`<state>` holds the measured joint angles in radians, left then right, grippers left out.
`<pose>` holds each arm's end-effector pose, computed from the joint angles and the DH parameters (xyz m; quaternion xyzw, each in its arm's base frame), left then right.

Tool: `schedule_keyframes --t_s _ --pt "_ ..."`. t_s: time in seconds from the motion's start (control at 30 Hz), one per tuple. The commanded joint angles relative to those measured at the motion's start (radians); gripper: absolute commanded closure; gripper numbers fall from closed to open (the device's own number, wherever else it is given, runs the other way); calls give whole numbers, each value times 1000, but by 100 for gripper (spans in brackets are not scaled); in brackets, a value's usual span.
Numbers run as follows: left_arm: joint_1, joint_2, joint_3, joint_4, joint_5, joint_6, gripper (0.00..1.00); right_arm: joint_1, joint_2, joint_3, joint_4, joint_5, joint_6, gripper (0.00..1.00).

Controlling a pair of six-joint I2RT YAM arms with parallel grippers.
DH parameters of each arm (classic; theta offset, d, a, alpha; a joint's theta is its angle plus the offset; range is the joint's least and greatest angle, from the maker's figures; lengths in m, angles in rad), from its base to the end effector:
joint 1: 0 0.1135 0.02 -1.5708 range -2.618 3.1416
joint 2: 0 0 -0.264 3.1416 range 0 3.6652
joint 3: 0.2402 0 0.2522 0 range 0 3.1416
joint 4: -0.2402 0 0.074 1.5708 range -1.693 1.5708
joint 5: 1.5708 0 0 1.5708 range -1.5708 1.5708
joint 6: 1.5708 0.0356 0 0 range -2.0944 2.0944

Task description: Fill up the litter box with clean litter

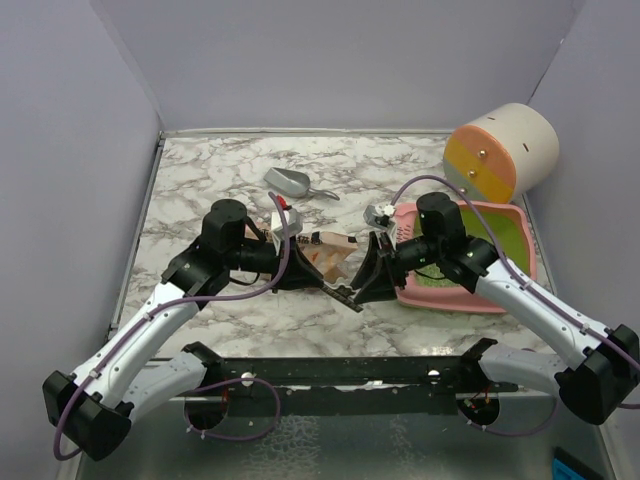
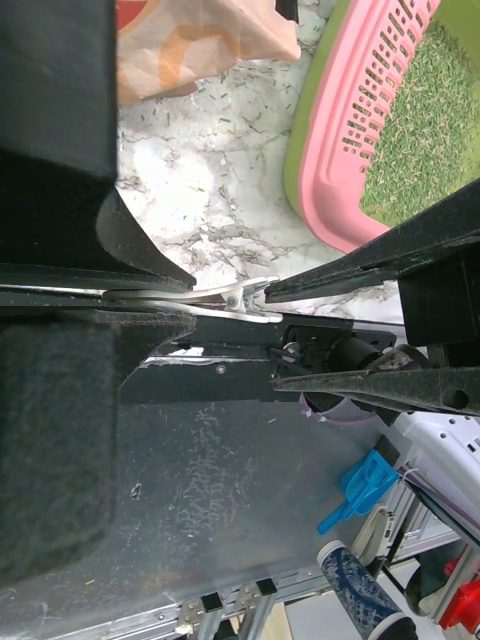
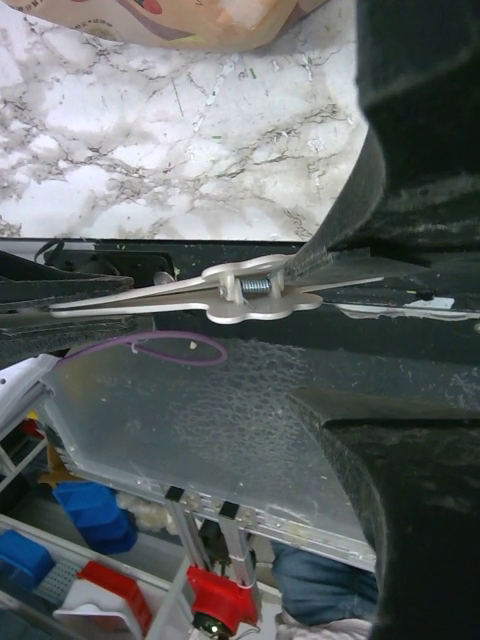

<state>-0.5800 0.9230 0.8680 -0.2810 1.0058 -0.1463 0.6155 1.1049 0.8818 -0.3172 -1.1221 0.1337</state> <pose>0.1478 -0.1328 0.3398 0.4262 0.6377 -0.5475 0.3346 0.1695 0.1591 0.3077 -0.4304 0.6529 0.5835 0.2189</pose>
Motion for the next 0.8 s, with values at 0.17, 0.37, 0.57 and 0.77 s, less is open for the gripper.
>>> schedule_keyframes --t_s 0.17,0.37,0.57,0.77 --pt "-11 -61 -3 15 162 -2 100 -5 -3 28 46 101 -65 51" --pt "-11 -78 -5 -19 160 8 100 -5 -23 51 14 137 -73 56" --pt "-11 -96 -7 -22 174 10 100 -5 -53 53 28 163 -55 55" --pt "-11 -101 -9 -8 167 -4 100 -4 -27 44 51 118 -44 55"
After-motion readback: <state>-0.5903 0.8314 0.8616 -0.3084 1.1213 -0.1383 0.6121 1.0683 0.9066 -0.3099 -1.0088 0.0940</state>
